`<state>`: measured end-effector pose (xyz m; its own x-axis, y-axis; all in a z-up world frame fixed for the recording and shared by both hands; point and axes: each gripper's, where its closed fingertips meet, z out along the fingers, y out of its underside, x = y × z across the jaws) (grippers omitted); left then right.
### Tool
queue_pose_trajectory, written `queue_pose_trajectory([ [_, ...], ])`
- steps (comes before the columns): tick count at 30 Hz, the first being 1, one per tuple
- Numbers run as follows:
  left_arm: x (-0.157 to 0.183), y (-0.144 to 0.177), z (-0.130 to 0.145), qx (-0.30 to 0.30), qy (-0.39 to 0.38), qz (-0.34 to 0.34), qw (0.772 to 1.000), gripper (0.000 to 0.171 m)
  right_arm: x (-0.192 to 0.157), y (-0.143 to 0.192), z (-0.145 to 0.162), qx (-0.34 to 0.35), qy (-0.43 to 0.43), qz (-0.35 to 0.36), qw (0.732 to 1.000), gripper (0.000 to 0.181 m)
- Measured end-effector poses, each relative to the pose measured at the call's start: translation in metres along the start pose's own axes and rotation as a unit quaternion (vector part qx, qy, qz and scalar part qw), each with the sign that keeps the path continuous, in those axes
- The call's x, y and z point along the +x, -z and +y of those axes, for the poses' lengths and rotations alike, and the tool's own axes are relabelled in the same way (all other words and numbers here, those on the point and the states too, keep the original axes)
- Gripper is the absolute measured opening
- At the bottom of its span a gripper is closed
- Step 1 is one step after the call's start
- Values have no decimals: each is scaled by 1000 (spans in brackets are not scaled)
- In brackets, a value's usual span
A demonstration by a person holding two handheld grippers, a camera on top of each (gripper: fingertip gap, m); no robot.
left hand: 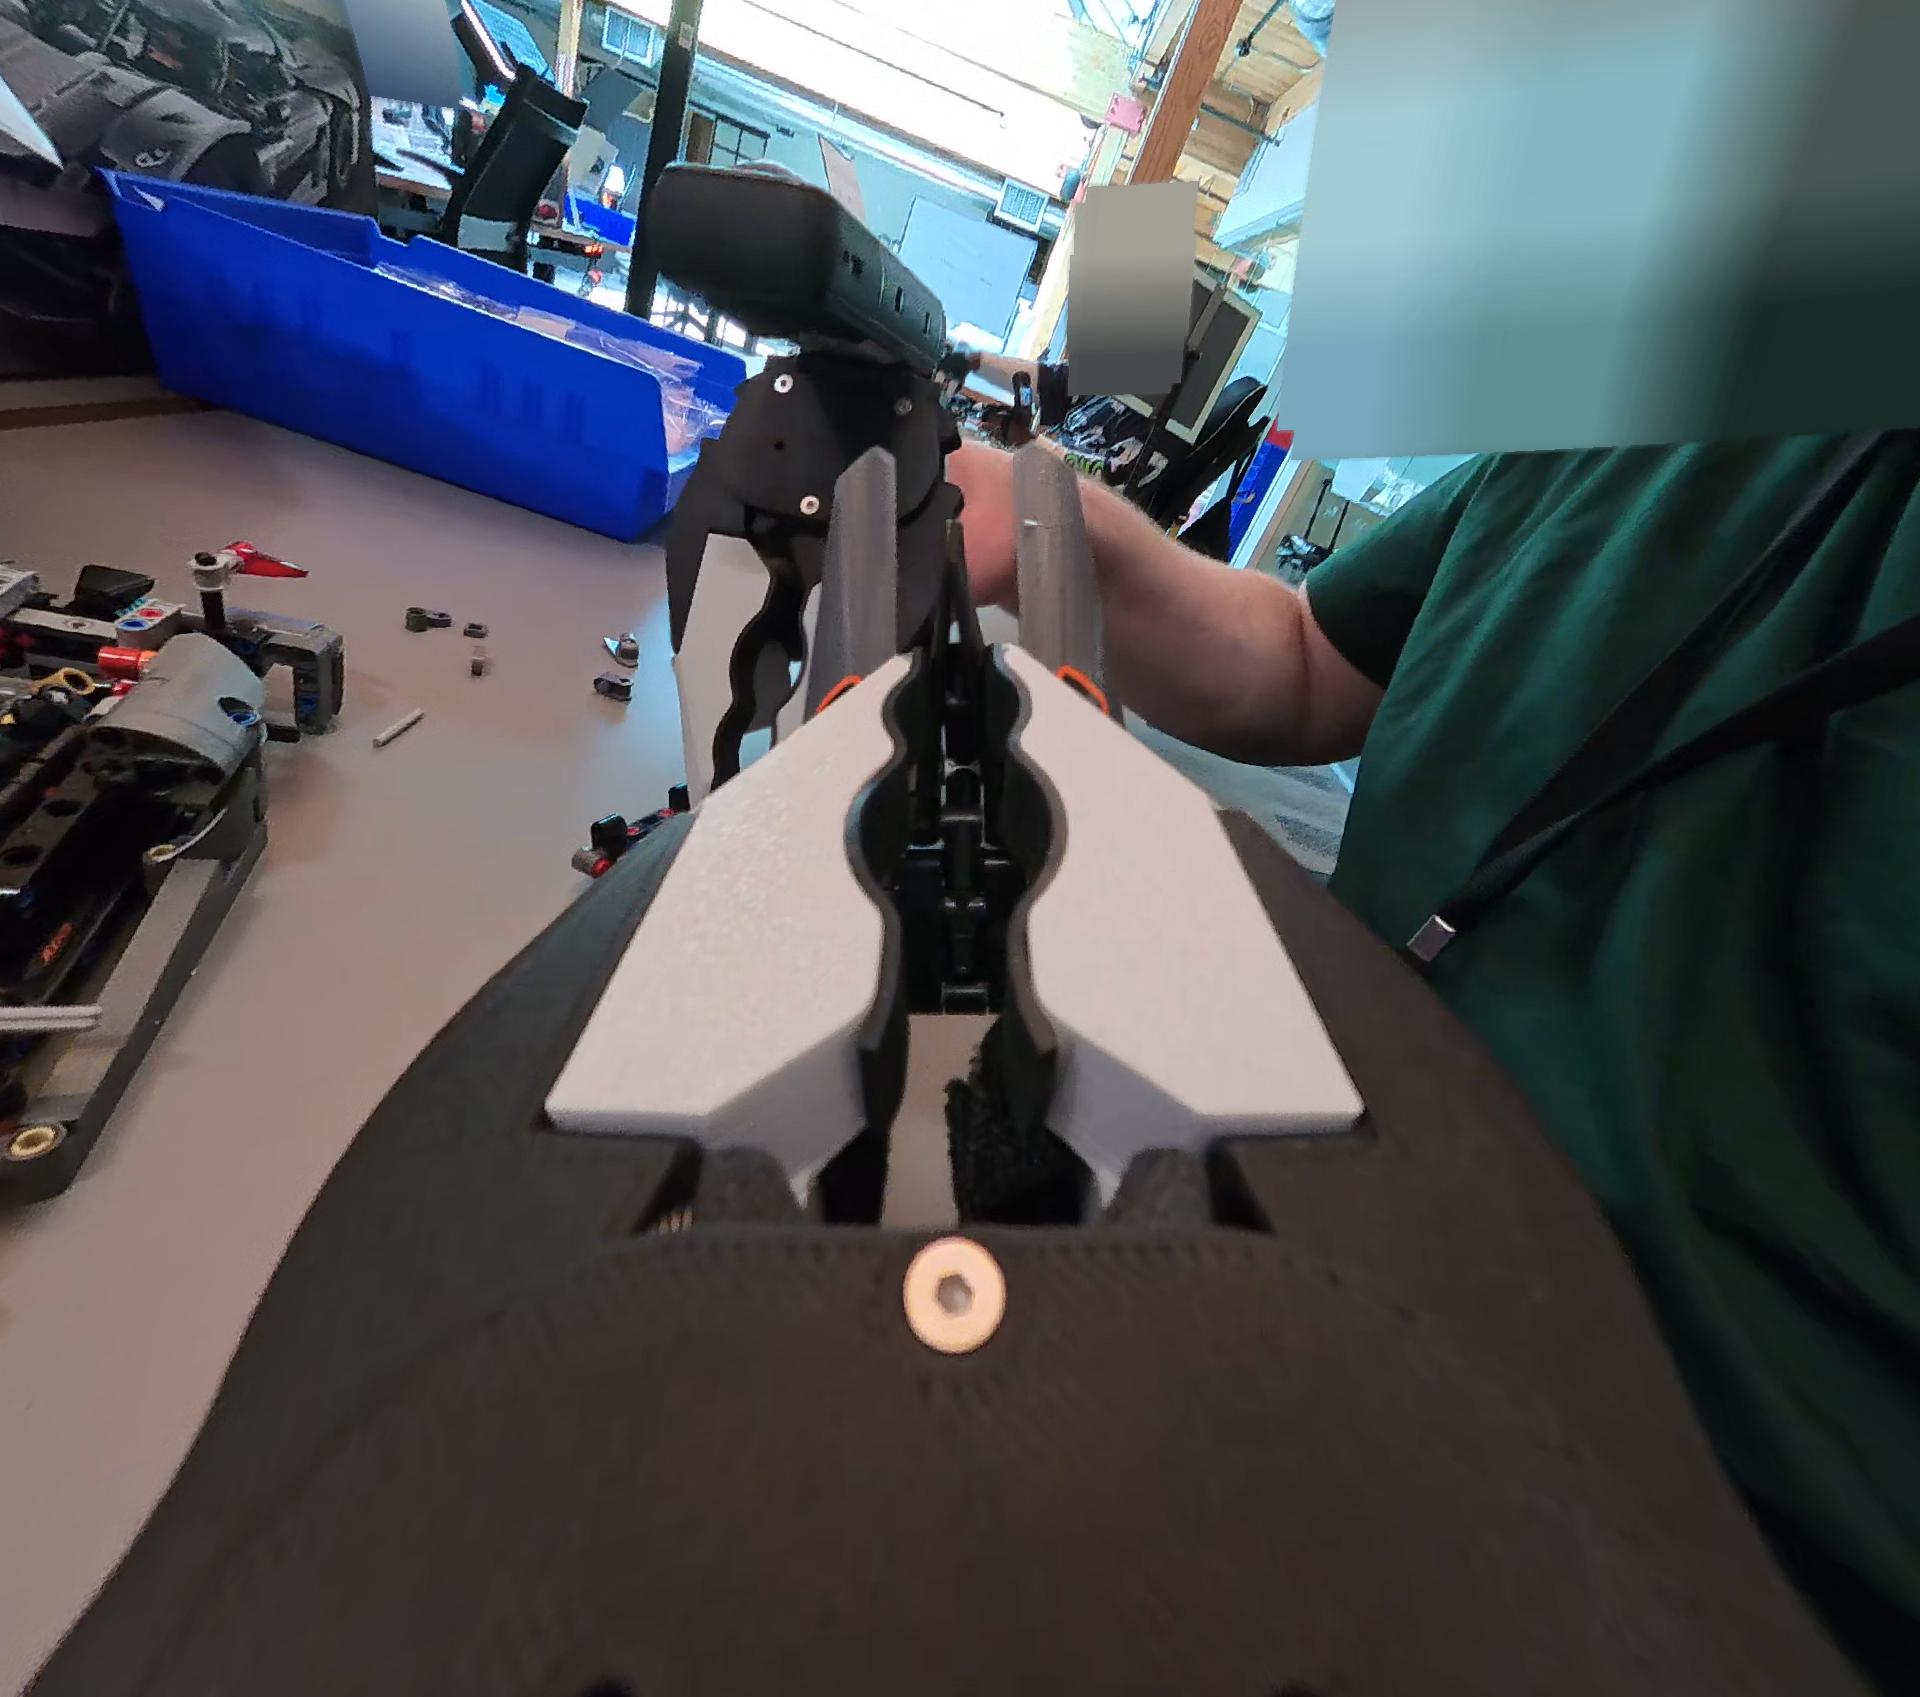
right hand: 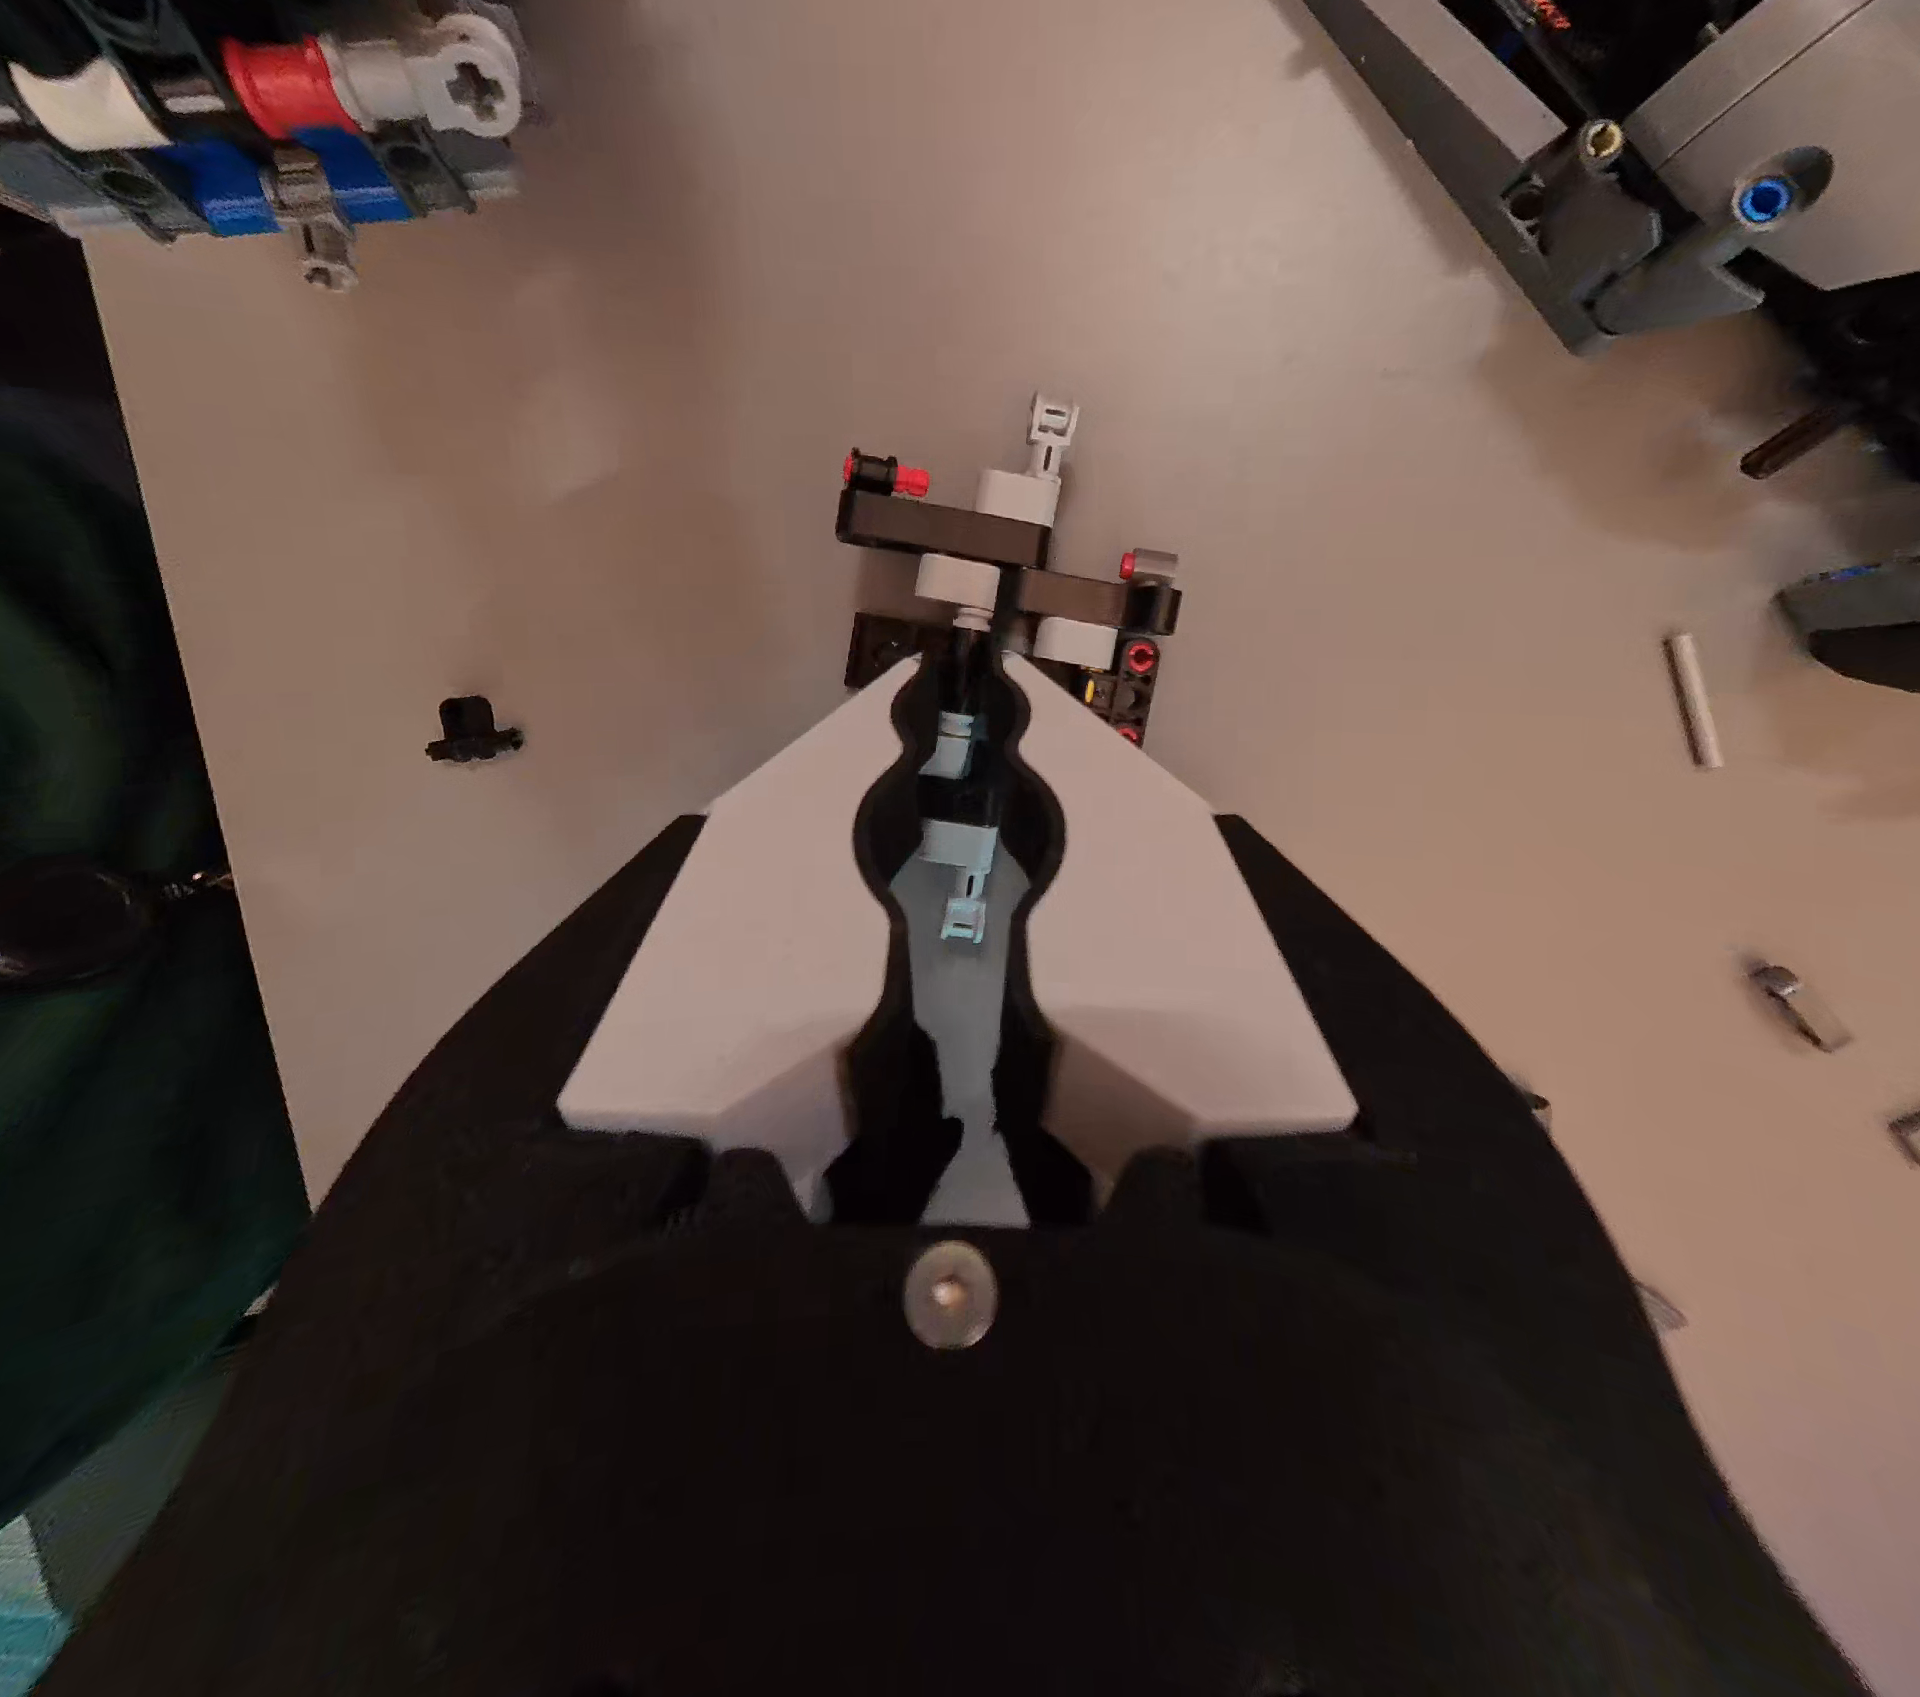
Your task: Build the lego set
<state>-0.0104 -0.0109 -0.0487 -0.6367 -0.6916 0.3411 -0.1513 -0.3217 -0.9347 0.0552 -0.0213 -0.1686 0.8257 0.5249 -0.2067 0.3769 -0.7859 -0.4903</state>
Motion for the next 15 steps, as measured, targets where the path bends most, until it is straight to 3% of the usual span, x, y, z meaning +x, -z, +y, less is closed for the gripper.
queue_pose_trajectory([
  [7,3,8,-15,51,19,17,998,8,1,7,-5,30,6,15,999,4],
  [12,3,15,-28,98,43,28,994,7,-5,47,-33,175,0,3,984,4],
  [15,2,16,-36,129,66,35,989,7,-12,82,-55,290,-2,-4,957,4],
])
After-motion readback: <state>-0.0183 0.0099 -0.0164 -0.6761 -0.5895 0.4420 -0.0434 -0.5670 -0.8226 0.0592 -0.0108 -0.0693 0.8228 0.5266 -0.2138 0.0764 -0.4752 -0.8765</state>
